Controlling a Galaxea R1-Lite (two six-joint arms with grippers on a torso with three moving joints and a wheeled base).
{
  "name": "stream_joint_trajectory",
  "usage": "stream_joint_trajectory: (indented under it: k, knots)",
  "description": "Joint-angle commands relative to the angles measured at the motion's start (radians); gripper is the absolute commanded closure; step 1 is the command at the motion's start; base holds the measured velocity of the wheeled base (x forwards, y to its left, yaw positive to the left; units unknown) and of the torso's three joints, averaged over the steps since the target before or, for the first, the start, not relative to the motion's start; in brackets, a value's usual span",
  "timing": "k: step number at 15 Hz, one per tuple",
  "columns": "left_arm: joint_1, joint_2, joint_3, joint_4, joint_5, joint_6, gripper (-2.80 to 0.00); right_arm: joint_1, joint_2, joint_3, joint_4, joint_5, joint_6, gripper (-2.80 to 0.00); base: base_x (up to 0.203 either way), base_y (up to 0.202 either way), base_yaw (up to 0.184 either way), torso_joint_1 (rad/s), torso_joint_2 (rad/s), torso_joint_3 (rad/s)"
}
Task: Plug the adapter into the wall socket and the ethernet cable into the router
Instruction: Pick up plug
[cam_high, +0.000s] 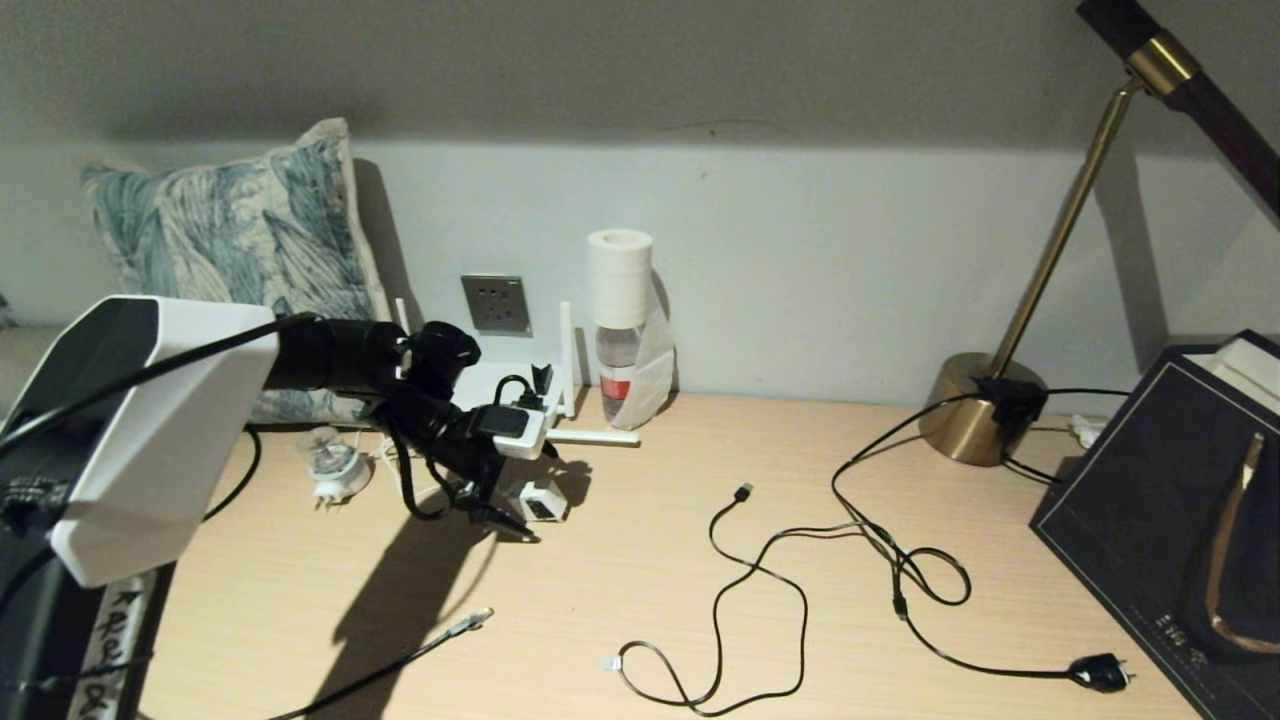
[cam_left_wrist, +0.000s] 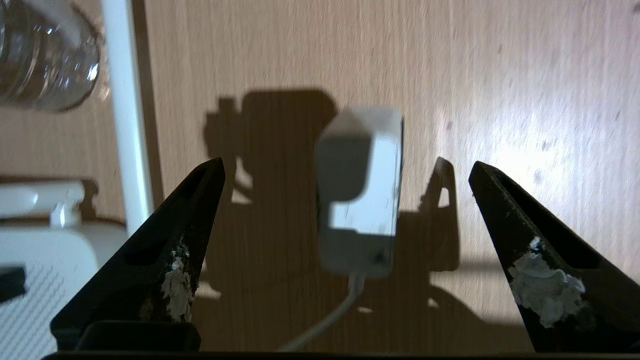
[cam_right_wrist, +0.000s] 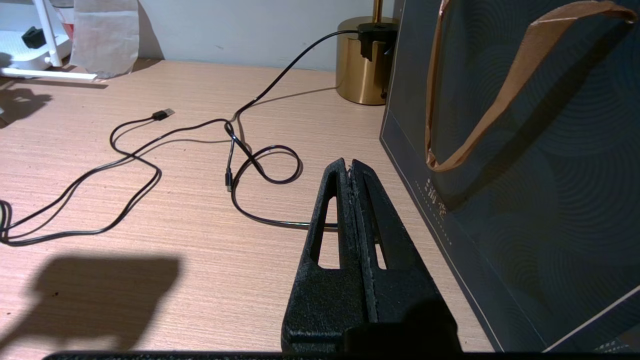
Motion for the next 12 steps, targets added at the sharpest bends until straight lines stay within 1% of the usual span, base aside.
stream_joint_trajectory:
  k: [1, 3, 6, 8, 11, 12]
  knots:
    - [-0.031, 0.001, 0.000, 0.004, 0.017, -0.031, -2.80, 0.000, 0.000, 0.026, -0.001, 0.000, -0.001, 0.00, 0.000, 0.000, 0.000, 0.000, 0.00, 0.000]
    - [-0.044, 0.001, 0.000, -0.002, 0.067, -0.062, -2.80, 0.000, 0.000, 0.026, -0.001, 0.000, -0.001, 0.00, 0.000, 0.000, 0.000, 0.000, 0.00, 0.000]
    - [-0.044, 0.008, 0.000, -0.003, 0.073, -0.067, -2.80, 0.000, 0.000, 0.026, -0.001, 0.000, -0.001, 0.00, 0.000, 0.000, 0.000, 0.000, 0.00, 0.000]
    - [-0.042, 0.008, 0.000, -0.001, 0.093, -0.068, -2.80, 0.000, 0.000, 0.026, -0.001, 0.000, -0.001, 0.00, 0.000, 0.000, 0.000, 0.000, 0.00, 0.000]
    - [-0.041, 0.008, 0.000, -0.001, 0.097, -0.068, -2.80, 0.000, 0.000, 0.026, -0.001, 0.000, -0.001, 0.00, 0.000, 0.000, 0.000, 0.000, 0.00, 0.000]
    - [-0.041, 0.008, -0.002, -0.001, 0.097, -0.068, 0.00, 0.000, 0.000, 0.026, -0.001, 0.000, -0.001, 0.00, 0.000, 0.000, 0.000, 0.000, 0.00, 0.000]
